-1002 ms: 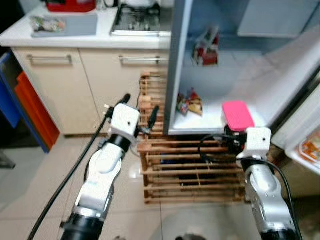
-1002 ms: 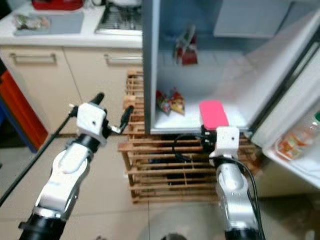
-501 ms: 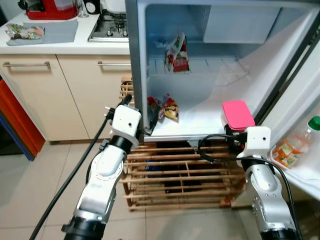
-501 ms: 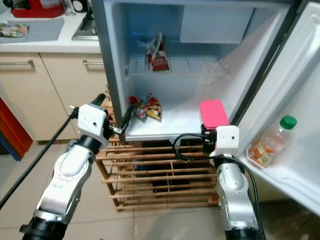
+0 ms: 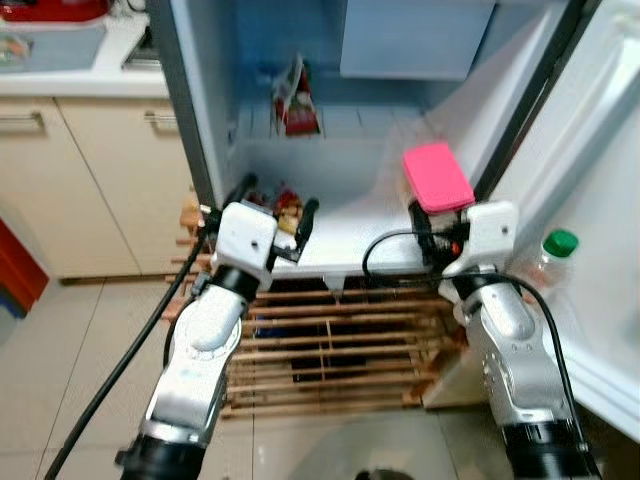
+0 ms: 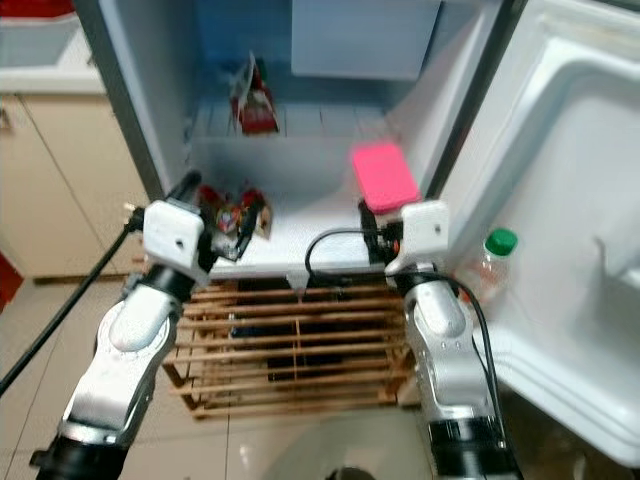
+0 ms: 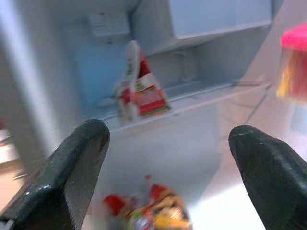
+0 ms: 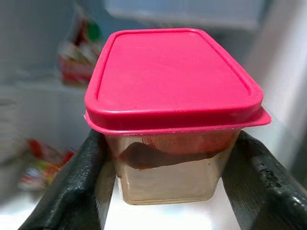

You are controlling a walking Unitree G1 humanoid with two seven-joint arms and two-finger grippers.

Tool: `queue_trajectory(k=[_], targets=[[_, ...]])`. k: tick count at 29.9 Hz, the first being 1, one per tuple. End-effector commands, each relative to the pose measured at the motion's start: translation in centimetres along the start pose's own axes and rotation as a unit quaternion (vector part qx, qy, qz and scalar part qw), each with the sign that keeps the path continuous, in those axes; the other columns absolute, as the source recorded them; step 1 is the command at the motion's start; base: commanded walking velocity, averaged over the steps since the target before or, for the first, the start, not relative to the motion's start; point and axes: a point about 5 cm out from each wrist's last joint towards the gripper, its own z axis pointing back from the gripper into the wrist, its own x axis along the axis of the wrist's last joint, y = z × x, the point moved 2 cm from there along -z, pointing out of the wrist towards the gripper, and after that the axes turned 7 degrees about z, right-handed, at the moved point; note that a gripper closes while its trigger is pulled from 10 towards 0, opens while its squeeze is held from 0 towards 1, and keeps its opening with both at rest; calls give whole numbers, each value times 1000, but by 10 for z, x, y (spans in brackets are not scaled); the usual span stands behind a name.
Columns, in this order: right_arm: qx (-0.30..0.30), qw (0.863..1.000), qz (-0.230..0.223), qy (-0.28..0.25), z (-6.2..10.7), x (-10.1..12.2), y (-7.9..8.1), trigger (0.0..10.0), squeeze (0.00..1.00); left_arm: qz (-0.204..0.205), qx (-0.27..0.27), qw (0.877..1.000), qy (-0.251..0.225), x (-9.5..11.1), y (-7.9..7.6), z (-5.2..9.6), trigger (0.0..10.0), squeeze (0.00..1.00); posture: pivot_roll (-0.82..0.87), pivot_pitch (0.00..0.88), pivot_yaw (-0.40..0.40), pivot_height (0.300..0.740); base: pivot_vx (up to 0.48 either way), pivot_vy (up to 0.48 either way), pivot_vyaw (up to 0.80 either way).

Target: Restocking fridge

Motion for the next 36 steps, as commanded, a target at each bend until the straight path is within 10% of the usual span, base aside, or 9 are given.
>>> queue_trajectory(k=[1,36], targets=[[10,1000,-8,4,-5,1,3,0,0,-9,5,1000,3,2,3,2,10000,0,16,0,-47,740,0,0,0],[56,998,-38,-7,-28,3,34,0,0,-39,-13,999,-32,26,-2,5,10000,0,54,0,-46,740,0,234,0]])
